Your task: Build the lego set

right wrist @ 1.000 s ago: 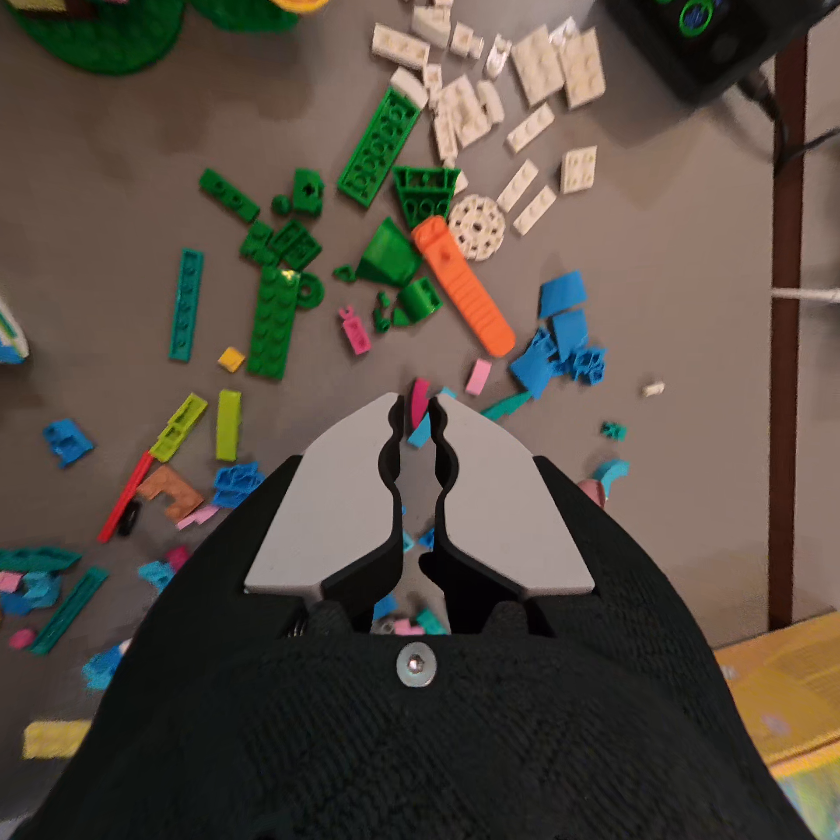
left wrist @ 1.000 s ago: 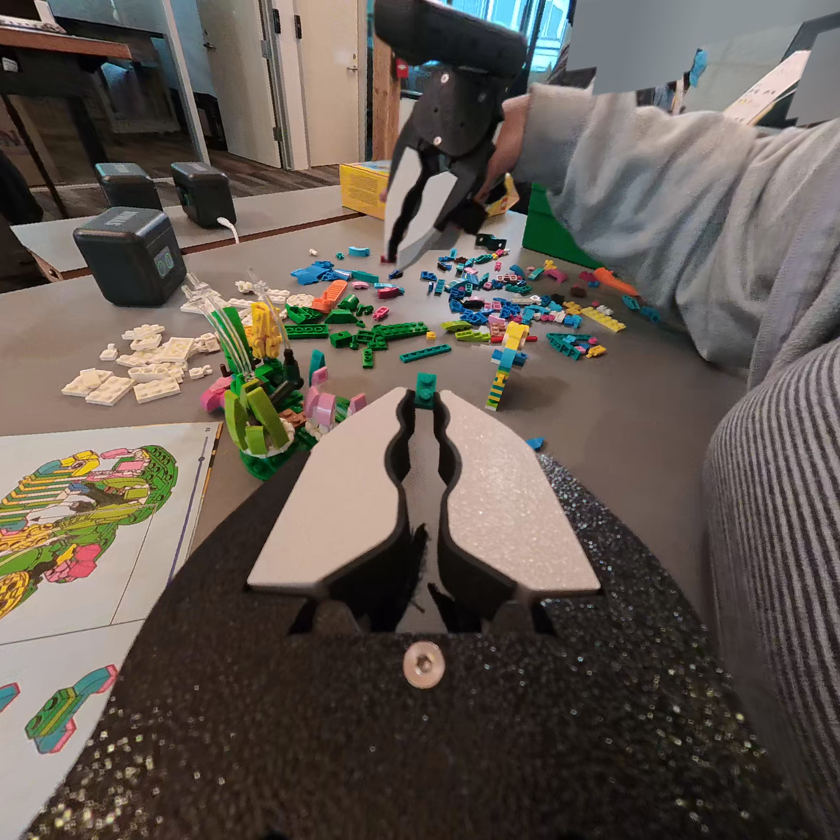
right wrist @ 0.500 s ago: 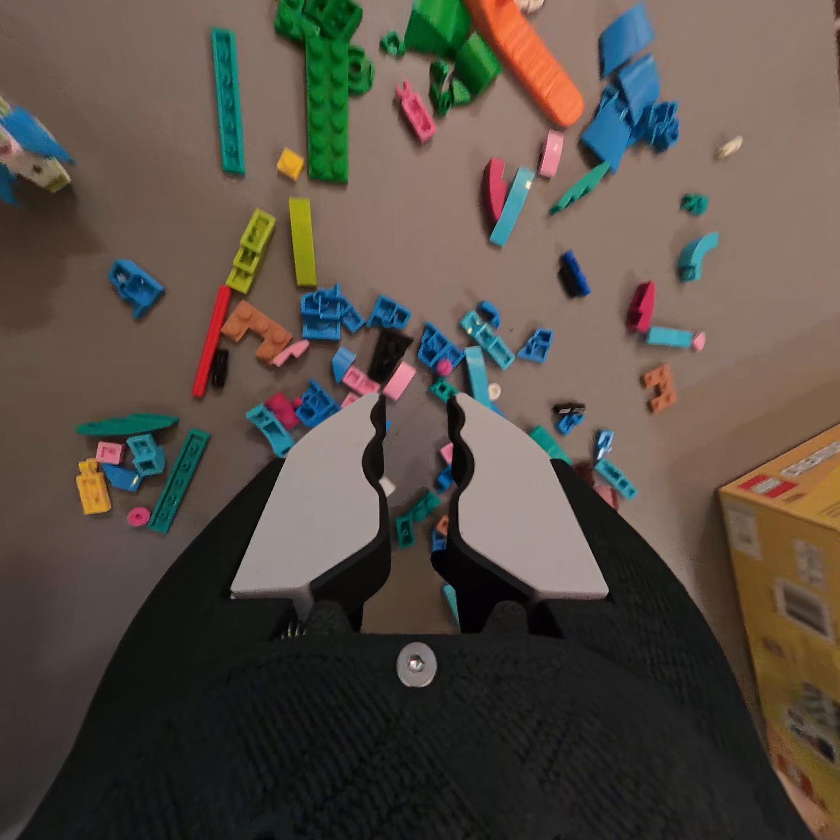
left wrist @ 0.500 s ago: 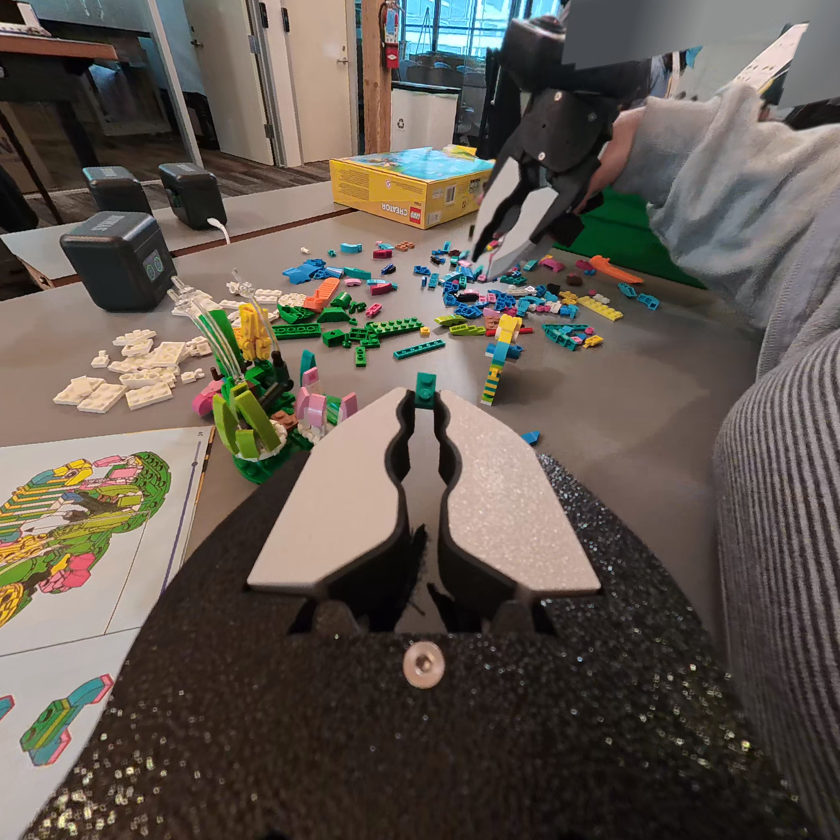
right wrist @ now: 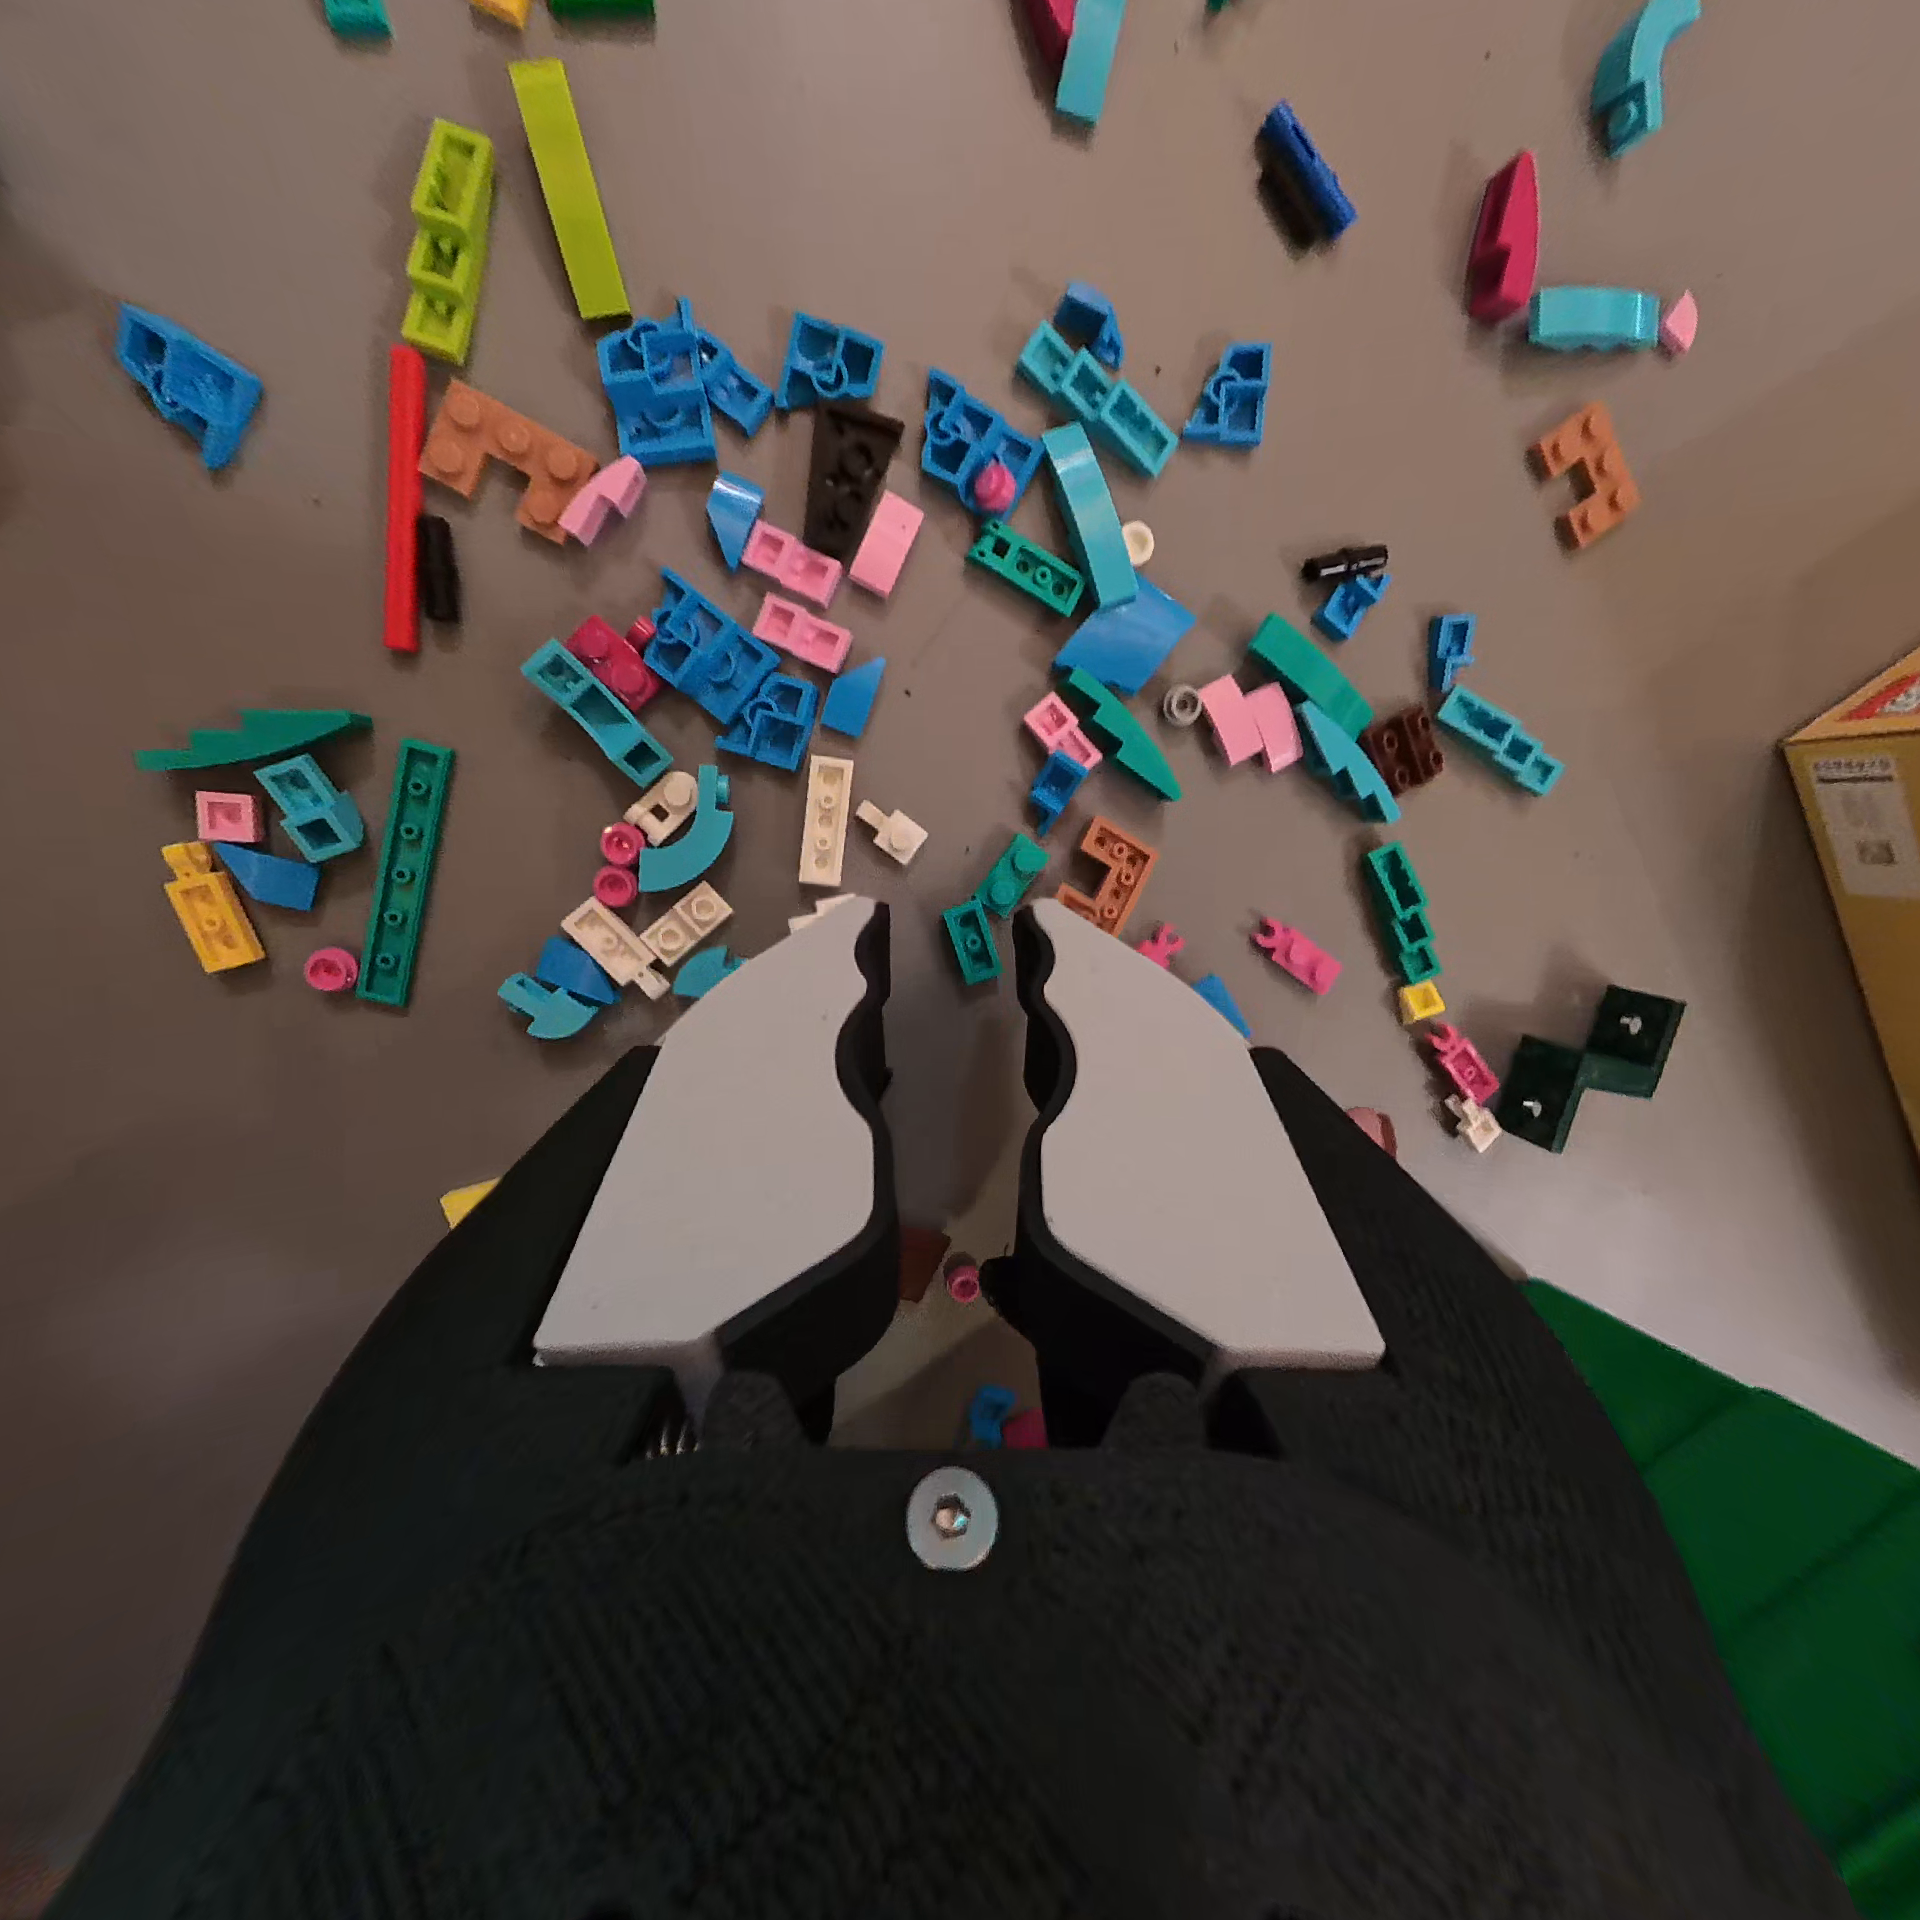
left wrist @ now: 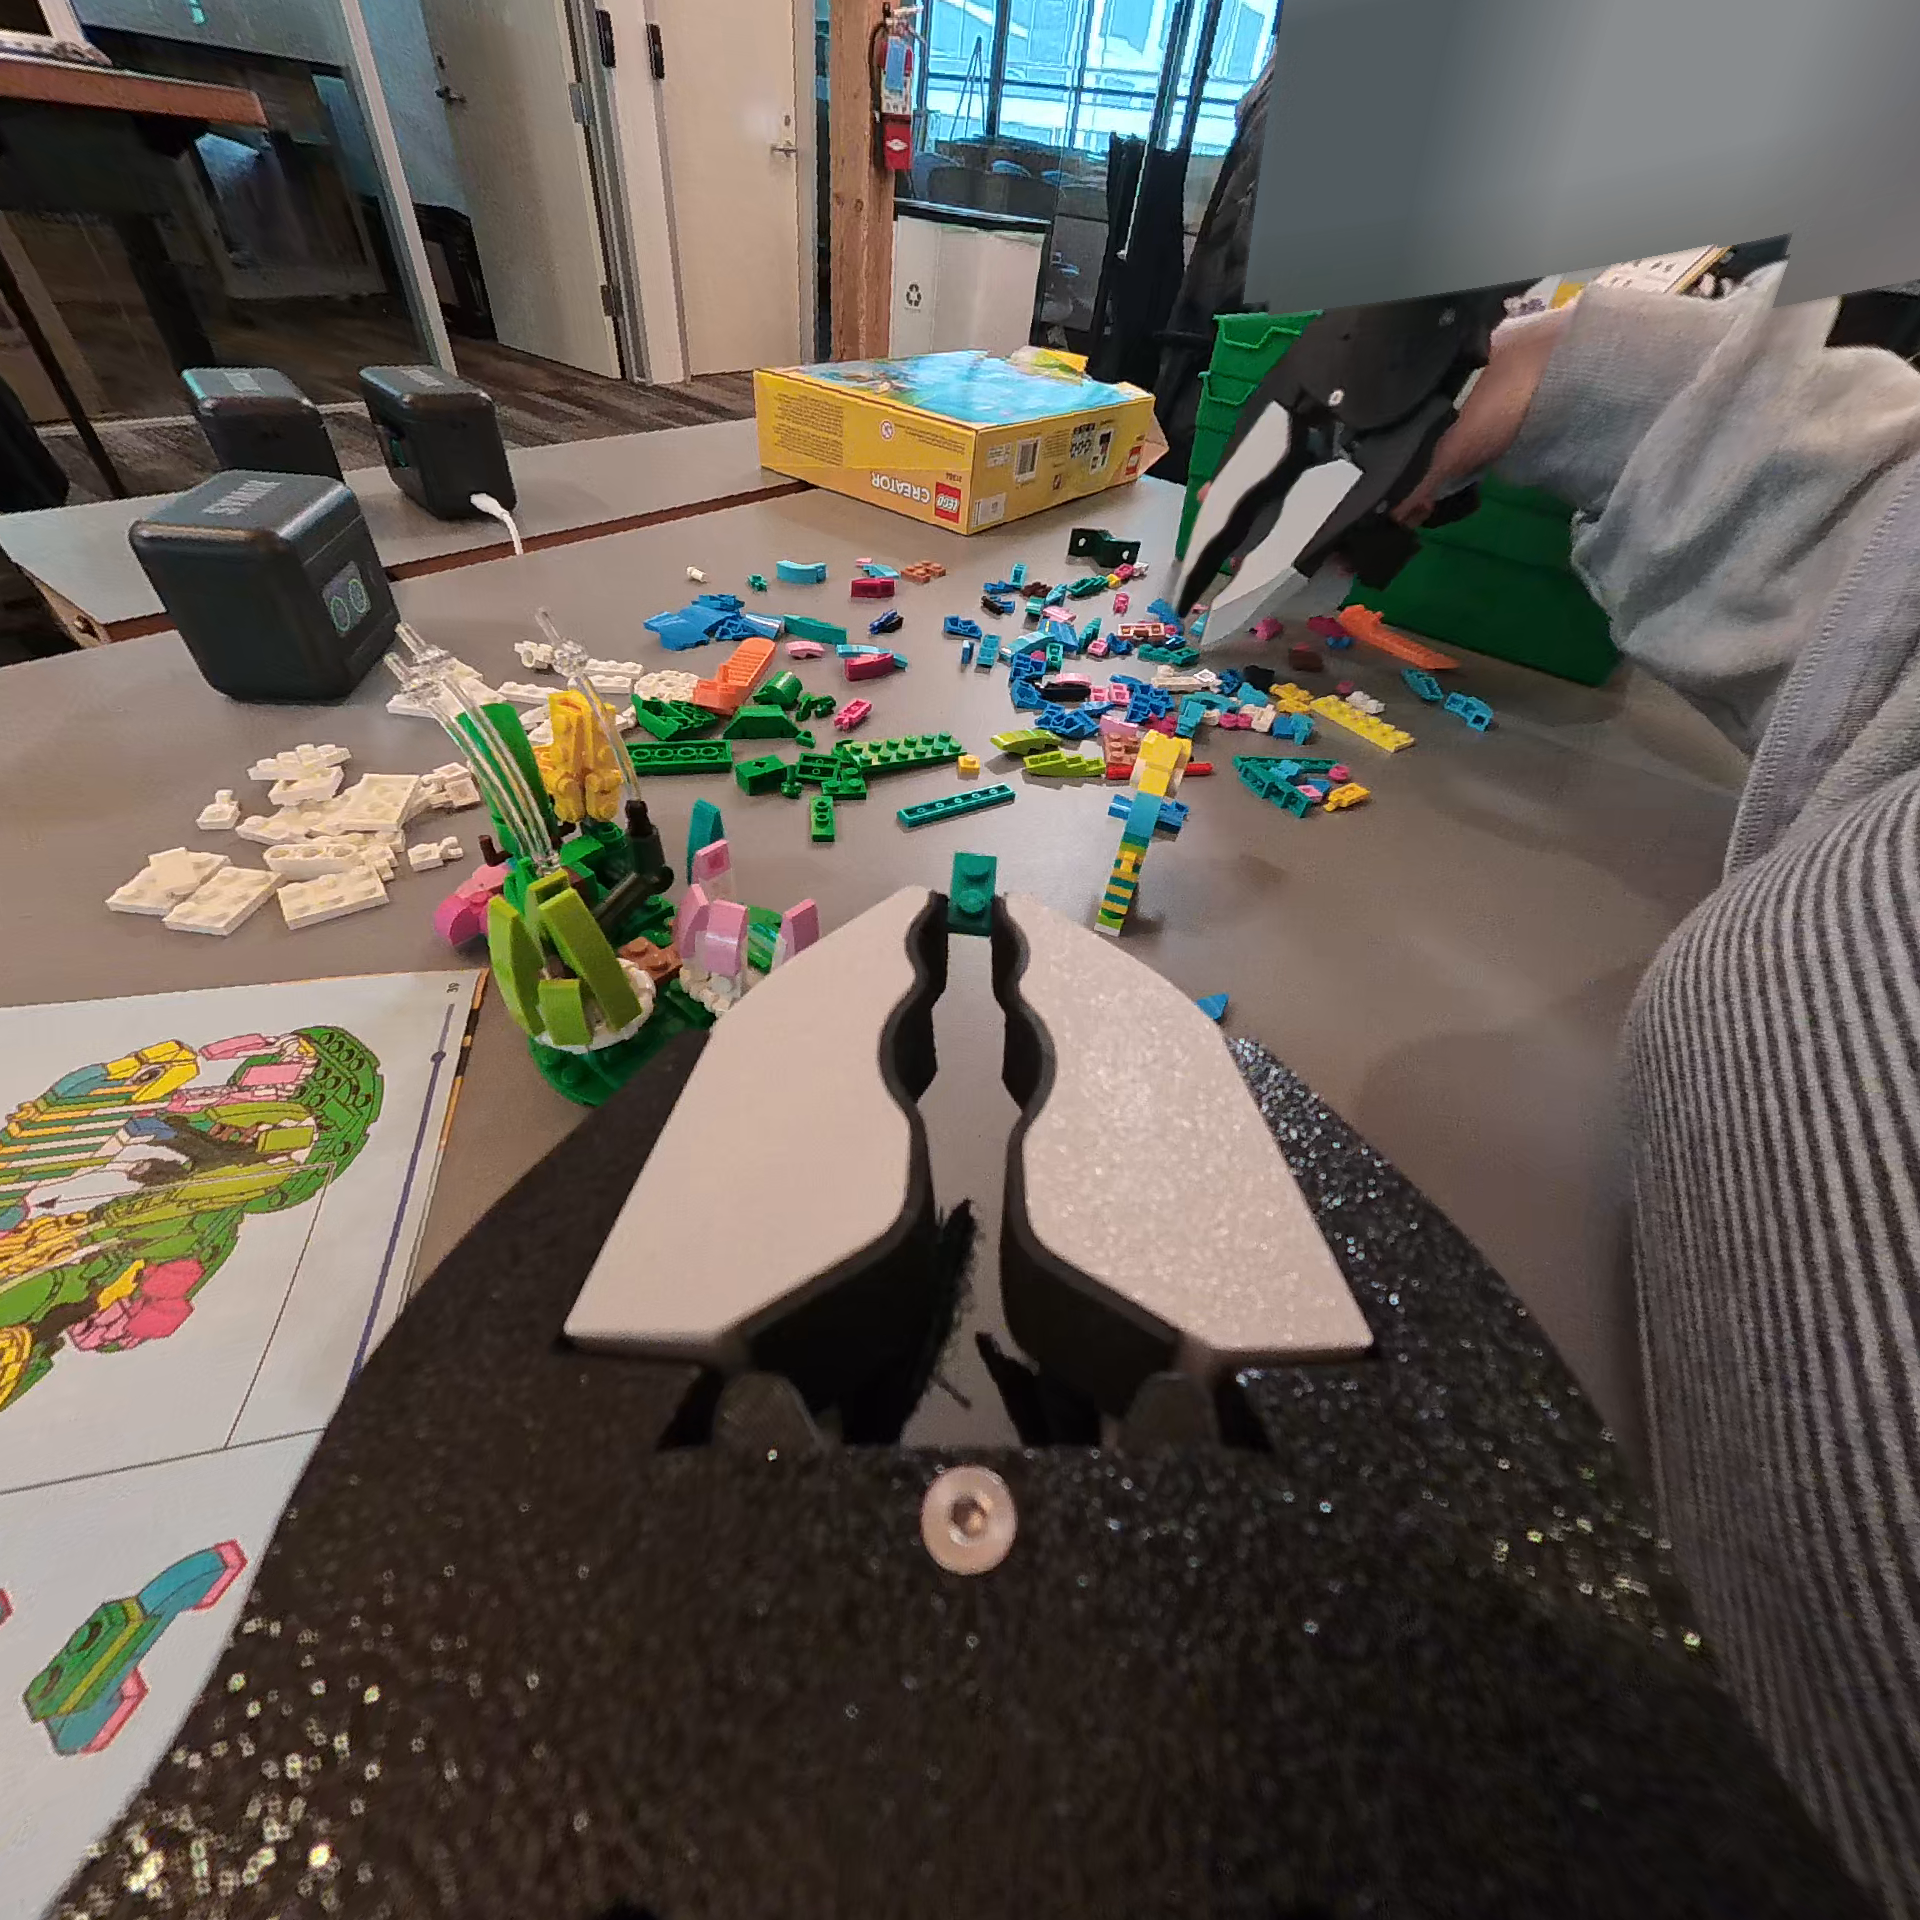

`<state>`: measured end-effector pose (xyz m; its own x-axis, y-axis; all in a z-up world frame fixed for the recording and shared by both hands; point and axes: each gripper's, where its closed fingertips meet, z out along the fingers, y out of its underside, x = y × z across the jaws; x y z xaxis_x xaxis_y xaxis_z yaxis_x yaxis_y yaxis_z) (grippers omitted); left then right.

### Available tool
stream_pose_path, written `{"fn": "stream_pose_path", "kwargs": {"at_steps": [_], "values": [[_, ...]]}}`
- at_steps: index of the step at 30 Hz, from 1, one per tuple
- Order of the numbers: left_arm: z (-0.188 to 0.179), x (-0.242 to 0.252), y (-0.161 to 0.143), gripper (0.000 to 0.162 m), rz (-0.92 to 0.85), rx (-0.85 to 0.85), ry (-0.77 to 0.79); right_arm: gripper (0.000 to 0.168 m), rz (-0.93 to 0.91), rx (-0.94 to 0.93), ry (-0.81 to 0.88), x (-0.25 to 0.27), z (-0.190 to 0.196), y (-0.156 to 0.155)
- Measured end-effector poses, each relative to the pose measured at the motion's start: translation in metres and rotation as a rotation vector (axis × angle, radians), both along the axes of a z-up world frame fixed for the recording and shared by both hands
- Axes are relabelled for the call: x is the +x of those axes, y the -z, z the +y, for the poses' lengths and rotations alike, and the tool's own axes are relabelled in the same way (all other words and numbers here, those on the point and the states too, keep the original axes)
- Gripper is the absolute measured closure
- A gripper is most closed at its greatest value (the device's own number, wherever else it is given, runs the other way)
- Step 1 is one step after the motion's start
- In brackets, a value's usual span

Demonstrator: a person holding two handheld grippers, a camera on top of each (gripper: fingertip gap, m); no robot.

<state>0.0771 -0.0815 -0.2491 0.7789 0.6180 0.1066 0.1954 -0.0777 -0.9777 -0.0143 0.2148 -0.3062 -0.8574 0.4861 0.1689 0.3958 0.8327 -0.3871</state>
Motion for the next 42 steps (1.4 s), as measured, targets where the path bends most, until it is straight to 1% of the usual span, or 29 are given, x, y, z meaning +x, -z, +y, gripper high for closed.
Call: {"fn": "stream_pose_path", "kwargs": {"at_steps": [3, 7, 13, 17, 22, 25, 28, 33, 39, 42], "values": [[0.000, 0.000, -0.001, 0.155, -0.001, 0.006, -0.001, 0.147, 0.003, 0.011, 0.019, -0.001, 0.006, 0.003], [0.001, 0.000, 0.000, 0.155, -0.001, 0.001, 0.003, 0.148, 0.057, 0.026, 0.064, -0.013, 0.014, 0.004], [0.000, -0.001, -0.001, 0.155, -0.008, 0.010, 0.002, 0.152, -0.018, -0.034, 0.076, -0.009, 0.014, 0.012], [-0.001, -0.001, -0.001, 0.155, -0.011, 0.012, 0.002, 0.156, -0.037, -0.071, 0.079, -0.008, 0.010, 0.012], [0.000, -0.001, -0.001, 0.155, -0.011, 0.009, 0.004, 0.156, -0.067, -0.087, 0.101, -0.008, 0.010, 0.014], [-0.001, -0.001, -0.001, 0.155, -0.011, 0.010, 0.004, 0.156, -0.102, -0.095, 0.089, -0.003, 0.009, 0.014], [-0.001, -0.001, -0.001, 0.155, -0.010, 0.009, 0.004, 0.157, -0.133, -0.048, 0.045, 0.006, 0.016, 0.015], [0.000, -0.001, -0.001, 0.154, -0.009, 0.008, 0.006, 0.157, -0.093, -0.052, 0.029, 0.003, 0.015, 0.011], [0.000, -0.001, -0.001, 0.154, -0.007, 0.006, 0.008, 0.158, -0.114, -0.063, 0.034, -0.002, 0.010, 0.018], [0.000, -0.001, -0.001, 0.155, -0.005, 0.006, 0.007, 0.162, -0.089, -0.050, 0.012, -0.004, 0.008, 0.016]]}}
